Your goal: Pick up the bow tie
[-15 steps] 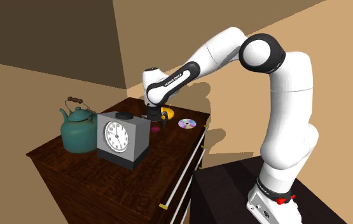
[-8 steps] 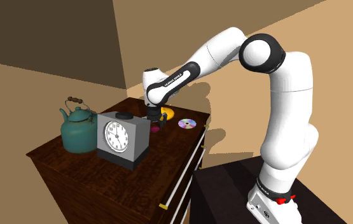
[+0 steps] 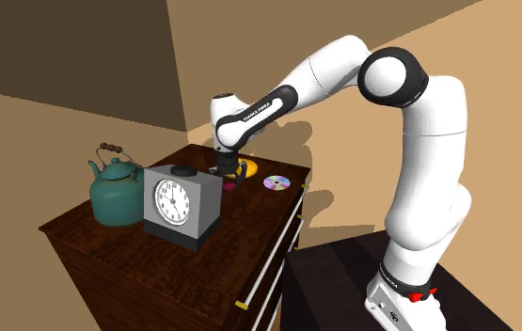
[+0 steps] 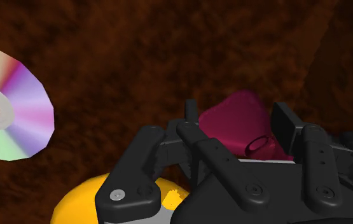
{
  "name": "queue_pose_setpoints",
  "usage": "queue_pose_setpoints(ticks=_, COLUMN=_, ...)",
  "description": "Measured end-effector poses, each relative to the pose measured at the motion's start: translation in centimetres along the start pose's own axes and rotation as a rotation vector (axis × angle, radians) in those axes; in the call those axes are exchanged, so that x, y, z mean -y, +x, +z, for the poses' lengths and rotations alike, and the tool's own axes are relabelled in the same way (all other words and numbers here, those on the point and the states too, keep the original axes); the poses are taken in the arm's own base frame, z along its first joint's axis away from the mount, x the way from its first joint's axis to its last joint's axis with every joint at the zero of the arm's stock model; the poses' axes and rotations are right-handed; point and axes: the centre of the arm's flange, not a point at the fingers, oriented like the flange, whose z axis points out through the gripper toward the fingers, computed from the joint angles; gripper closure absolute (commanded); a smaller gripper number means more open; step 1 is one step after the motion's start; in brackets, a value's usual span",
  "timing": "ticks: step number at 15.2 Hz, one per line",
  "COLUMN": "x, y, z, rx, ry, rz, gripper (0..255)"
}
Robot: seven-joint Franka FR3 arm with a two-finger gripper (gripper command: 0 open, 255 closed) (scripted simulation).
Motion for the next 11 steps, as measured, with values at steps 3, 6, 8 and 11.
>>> queue_pose_setpoints(ticks=3, x=0.0, y=0.1, z=-1.5, rx=0.0, ry=0.0, rz=0.0, gripper=255)
queue_pose_setpoints(ticks=6, x=0.1, y=0.2, z=-3.1, rx=0.0, ry=0.0, rz=0.0, gripper=255)
queue_pose_setpoints(ticks=8, x=0.1, y=0.2, z=-4.1, rx=0.0, ry=0.0, rz=0.0, gripper=255)
queue_pose_setpoints(ticks=11, x=0.1, y=0.2, z=-5.4, rx=0.0, ry=0.0, rz=0.0, gripper=255)
